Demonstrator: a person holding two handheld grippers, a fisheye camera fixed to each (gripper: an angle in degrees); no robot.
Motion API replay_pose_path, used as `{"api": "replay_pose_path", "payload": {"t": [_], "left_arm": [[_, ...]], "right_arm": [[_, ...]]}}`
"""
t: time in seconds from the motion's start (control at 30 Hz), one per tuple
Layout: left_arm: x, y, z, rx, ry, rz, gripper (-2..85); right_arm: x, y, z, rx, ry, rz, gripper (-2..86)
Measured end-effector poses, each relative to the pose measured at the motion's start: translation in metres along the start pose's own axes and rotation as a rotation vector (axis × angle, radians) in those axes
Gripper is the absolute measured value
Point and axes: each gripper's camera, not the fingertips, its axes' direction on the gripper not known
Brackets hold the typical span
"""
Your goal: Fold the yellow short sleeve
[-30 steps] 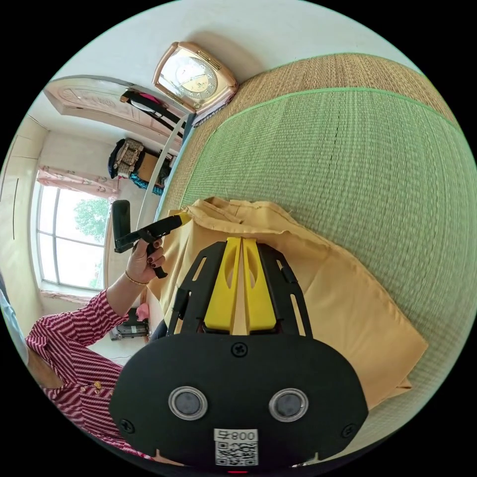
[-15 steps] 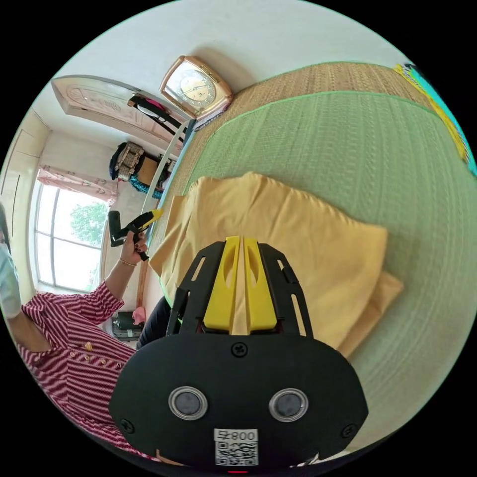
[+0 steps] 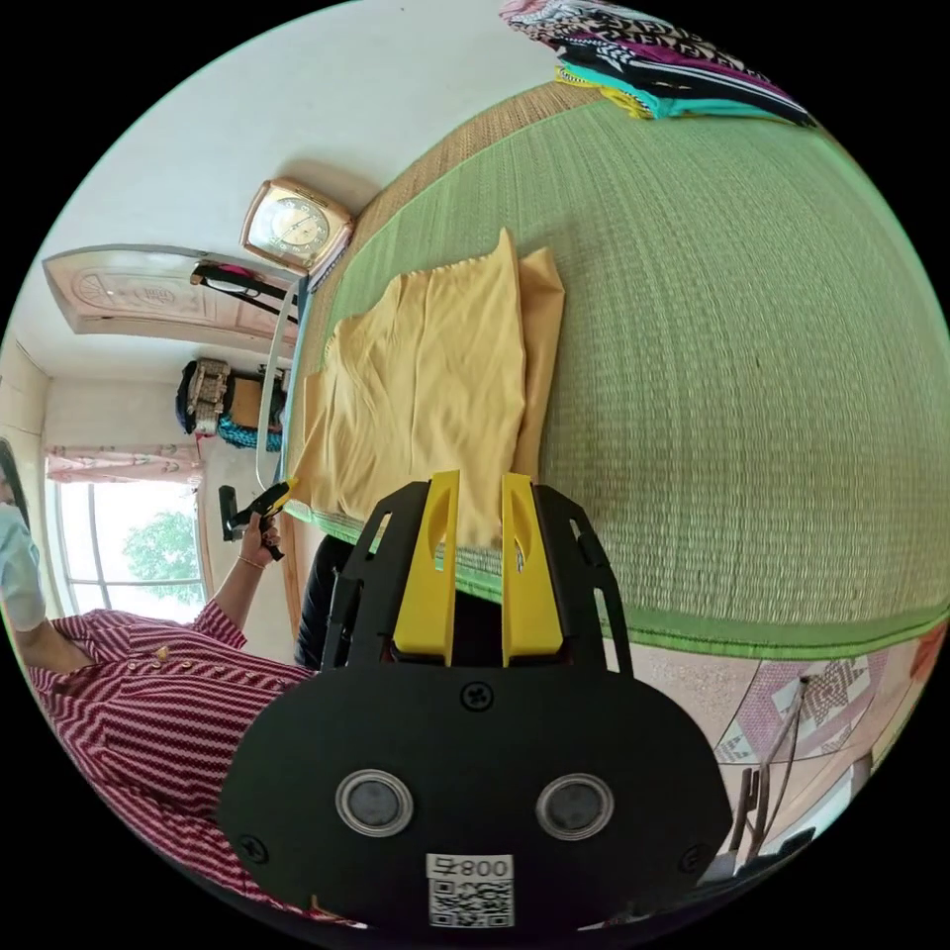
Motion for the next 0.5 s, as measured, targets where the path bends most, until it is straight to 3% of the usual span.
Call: {"api": "replay_pose_path", "payload": {"t": [0.3,0.5], "left_arm": [[0.003,-0.019,0.016,-0.054,-0.042,0.022,4.7],[-0.002,-0.026,0.016,-0.049,-0.049,0.024,1.9]], "right_arm": [[0.013,0.019,-0.013,0.016,-0.040,0.056,7.0],[0.005,0.014,-0.026,-0.001,-0.069,0.026,2.2]]}}
